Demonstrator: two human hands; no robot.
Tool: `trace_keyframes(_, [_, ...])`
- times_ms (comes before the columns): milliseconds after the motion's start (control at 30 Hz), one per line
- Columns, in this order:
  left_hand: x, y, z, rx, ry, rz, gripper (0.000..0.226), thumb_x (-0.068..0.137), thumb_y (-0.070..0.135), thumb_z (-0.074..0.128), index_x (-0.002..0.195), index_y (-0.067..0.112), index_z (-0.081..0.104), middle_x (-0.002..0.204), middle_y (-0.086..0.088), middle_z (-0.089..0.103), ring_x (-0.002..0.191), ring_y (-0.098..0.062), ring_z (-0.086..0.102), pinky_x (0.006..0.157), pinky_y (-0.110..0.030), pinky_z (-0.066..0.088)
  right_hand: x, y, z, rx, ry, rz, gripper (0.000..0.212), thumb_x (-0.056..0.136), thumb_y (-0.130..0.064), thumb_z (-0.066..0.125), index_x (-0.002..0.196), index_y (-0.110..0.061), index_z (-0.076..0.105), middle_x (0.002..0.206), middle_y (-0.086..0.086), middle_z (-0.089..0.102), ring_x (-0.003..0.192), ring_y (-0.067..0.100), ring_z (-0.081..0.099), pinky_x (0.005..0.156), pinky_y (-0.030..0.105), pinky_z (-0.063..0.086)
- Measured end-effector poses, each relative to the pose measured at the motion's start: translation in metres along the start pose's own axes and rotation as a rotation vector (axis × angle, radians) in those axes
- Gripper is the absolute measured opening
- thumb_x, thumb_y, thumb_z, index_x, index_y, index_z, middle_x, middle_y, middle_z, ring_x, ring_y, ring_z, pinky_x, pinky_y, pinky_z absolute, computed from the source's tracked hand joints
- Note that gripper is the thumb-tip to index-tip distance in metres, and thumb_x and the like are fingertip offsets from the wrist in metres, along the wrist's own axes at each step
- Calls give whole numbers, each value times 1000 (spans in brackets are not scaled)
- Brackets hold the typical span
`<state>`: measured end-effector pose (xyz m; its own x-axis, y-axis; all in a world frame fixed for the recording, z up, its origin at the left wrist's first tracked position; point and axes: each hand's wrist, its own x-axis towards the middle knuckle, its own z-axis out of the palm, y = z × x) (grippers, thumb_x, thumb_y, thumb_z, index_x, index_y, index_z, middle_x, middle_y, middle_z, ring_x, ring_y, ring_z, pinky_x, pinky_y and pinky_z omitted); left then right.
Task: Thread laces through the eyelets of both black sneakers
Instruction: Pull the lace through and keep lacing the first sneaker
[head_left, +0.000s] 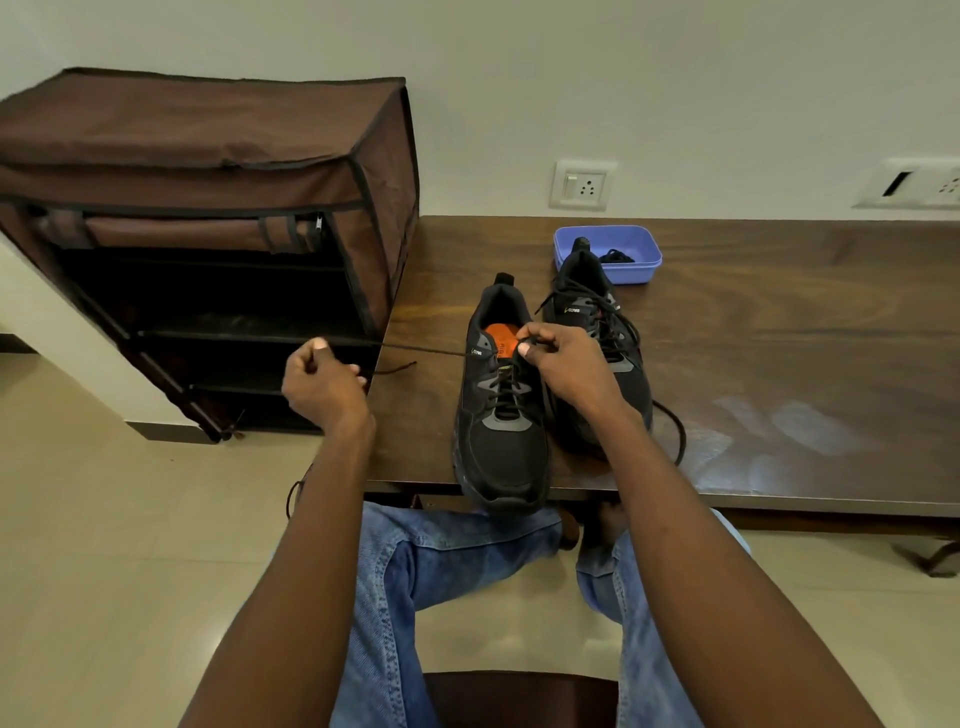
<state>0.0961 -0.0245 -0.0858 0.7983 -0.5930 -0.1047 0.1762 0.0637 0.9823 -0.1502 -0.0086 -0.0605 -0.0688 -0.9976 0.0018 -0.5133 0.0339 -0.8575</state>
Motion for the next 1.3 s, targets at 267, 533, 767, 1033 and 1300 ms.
trace_keyframes(267, [-36, -12, 11, 450, -674, 388, 48, 97, 18, 61, 143, 26, 50, 136, 8, 57, 114, -20, 62, 93, -37, 57, 0, -1, 2, -29, -9, 19, 12, 95, -28, 61, 99, -36, 70, 103, -9, 70, 101, 14, 64, 96, 45, 53])
trace_keyframes(533, [-63, -20, 11, 499, -898, 611, 13, 96, 16, 63, 107, 17, 70, 102, 4, 67, 93, -5, 62, 80, -20, 53, -4, -3, 4, -48, -10, -27, 10, 94, -34, 61, 90, -33, 69, 90, -11, 70, 92, 11, 65, 89, 42, 54])
trace_keyframes(767, [-61, -19, 8, 444, -747, 629, 9, 93, 10, 66, 99, 16, 70, 93, 3, 67, 84, -1, 60, 74, -9, 48, -4, -4, 4, -12, 13, -27, 9, 89, -34, 62, 86, -32, 71, 87, -11, 71, 87, 8, 67, 88, 42, 56])
trace_keyframes(1033, [-55, -20, 3, 445, -832, 493, 22, 93, 19, 67, 87, 41, 63, 90, 5, 67, 81, -18, 65, 72, -35, 57, -11, -12, -8, -44, -123, 91, 49, 95, -25, 65, 141, -29, 49, 111, -1, 64, 101, 14, 60, 84, 30, 47])
trace_keyframes(1300, [-54, -24, -4, 456, -840, 478, 18, 94, 23, 67, 89, 40, 64, 88, 4, 68, 80, -18, 65, 76, -48, 58, -27, -14, -23, -243, -109, 133, 15, 100, -15, 54, 90, -16, 65, 95, 5, 66, 91, 20, 60, 81, 36, 48])
